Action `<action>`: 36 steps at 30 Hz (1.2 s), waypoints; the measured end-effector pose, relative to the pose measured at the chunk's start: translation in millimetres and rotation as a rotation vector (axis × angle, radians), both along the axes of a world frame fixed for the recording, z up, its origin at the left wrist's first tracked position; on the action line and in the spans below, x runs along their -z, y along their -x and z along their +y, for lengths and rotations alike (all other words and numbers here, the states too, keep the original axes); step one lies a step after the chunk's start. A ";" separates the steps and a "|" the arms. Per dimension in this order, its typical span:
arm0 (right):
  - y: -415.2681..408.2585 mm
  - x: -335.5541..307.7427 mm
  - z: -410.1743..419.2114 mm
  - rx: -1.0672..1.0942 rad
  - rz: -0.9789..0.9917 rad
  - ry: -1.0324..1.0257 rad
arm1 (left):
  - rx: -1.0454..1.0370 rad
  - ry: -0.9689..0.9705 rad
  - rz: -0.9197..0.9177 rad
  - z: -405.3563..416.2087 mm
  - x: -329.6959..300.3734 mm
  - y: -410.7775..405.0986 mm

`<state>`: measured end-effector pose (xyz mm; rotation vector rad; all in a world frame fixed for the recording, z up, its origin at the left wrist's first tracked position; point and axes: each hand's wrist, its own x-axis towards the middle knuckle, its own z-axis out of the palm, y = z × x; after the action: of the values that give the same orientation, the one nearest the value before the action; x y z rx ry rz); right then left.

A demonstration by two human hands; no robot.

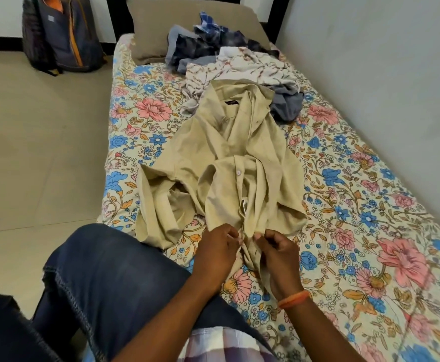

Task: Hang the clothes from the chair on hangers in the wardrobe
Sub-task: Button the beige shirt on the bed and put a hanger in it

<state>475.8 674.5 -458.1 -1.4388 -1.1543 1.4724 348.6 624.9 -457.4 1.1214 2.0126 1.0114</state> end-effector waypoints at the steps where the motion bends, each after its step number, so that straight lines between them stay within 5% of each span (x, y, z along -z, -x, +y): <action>1: -1.7 1.2 3.2 -0.009 0.074 0.080 | 0.003 0.012 0.022 -1.0 1.7 1.5; 5: -15.4 0.7 4.1 -0.124 0.129 0.176 | 0.069 0.090 0.131 -3.9 6.4 1.1; 11: -37.1 11.5 -19.5 -0.056 -0.291 -0.154 | 0.073 0.210 0.465 -5.8 0.6 -1.4; 16: -27.1 11.2 -20.6 -0.064 -0.278 -0.191 | -0.005 0.220 0.228 -7.7 2.4 2.4; 23: -6.3 4.3 -29.0 -0.251 -0.649 -0.903 | 0.029 -0.037 -0.150 -6.7 -8.1 0.3; 27: 0.1 7.1 -29.7 -0.225 -0.600 -0.809 | 0.034 -0.072 -0.362 -12.8 -8.9 0.5; 36: 4.0 7.7 -27.7 -0.167 -0.405 -0.573 | 0.020 -0.059 -0.372 -12.8 -2.6 1.9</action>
<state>471.9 646.8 -465.8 -1.2733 -1.8054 0.8499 346.7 612.1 -454.8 0.9029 1.6818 1.1792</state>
